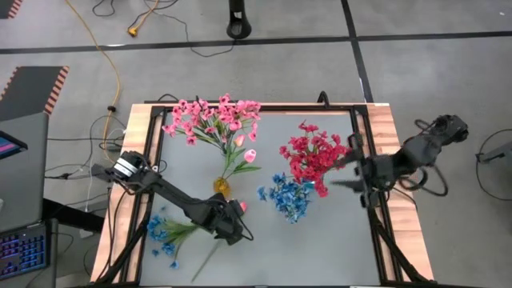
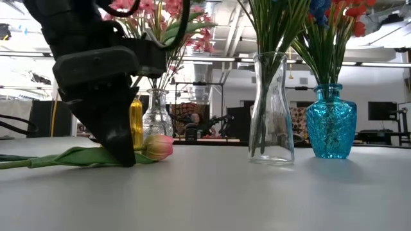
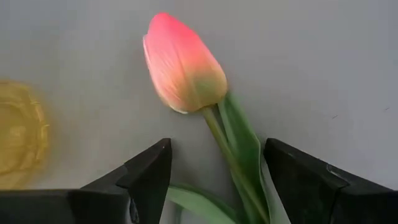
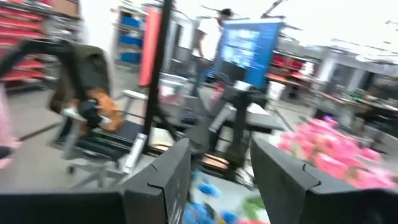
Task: Sort flowers into vase by color
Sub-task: Put the pink tulip into the yellow vase
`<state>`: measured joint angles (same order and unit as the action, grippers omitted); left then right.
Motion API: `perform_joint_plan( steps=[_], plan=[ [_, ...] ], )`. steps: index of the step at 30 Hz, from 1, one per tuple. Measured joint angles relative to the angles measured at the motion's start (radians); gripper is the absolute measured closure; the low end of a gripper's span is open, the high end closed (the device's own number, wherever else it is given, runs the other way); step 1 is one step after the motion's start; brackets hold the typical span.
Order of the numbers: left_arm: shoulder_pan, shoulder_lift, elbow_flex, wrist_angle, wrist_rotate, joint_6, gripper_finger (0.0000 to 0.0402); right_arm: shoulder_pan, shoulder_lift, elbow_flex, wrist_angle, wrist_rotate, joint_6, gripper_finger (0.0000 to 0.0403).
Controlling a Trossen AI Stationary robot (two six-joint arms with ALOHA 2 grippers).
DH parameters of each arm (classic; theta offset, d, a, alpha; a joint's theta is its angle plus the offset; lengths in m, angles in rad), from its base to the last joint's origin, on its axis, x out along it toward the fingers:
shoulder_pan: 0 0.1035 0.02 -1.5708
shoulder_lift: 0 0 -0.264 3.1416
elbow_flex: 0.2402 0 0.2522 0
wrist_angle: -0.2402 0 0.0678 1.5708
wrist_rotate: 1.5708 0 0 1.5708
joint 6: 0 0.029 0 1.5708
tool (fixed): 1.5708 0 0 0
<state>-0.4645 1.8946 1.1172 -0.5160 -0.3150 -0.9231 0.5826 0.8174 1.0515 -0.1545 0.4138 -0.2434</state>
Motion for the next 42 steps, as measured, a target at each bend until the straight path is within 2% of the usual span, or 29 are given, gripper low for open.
perform_joint_plan(
  steps=[4,10,15,19,23,33,37,42],
  plan=[
    [0.008,0.0,0.001,0.004,0.023,0.026,0.0188,-0.002,-0.097,0.0,-0.099,0.076,0.0,0.0229],
    [0.01,-0.008,0.0,0.012,0.039,0.024,0.0274,-0.003,-0.221,0.0,-0.279,0.171,0.065,0.0277],
    [0.01,-0.008,0.0,0.015,0.042,0.021,0.0343,-0.003,-0.285,0.0,-0.433,0.194,0.154,0.0308],
    [0.01,-0.007,0.016,0.009,0.05,0.026,0.039,-0.003,-0.312,-0.026,-0.445,0.248,0.183,0.0329],
    [0.005,-0.01,0.051,0.01,0.056,0.078,0.0396,-0.013,-0.326,-0.109,-0.358,0.296,0.183,0.0346],
    [-0.042,-0.058,0.159,-0.009,0.027,0.23,0.0401,-0.087,-0.327,-0.317,0.043,0.286,0.079,0.0364],
    [-0.073,-0.112,0.184,-0.005,-0.032,0.283,0.0401,-0.115,-0.33,-0.326,0.083,0.222,0.078,0.037],
    [-0.106,-0.195,0.186,-0.002,-0.087,0.308,0.0401,-0.159,-0.34,-0.327,0.158,0.034,0.025,0.0373]
  ],
)
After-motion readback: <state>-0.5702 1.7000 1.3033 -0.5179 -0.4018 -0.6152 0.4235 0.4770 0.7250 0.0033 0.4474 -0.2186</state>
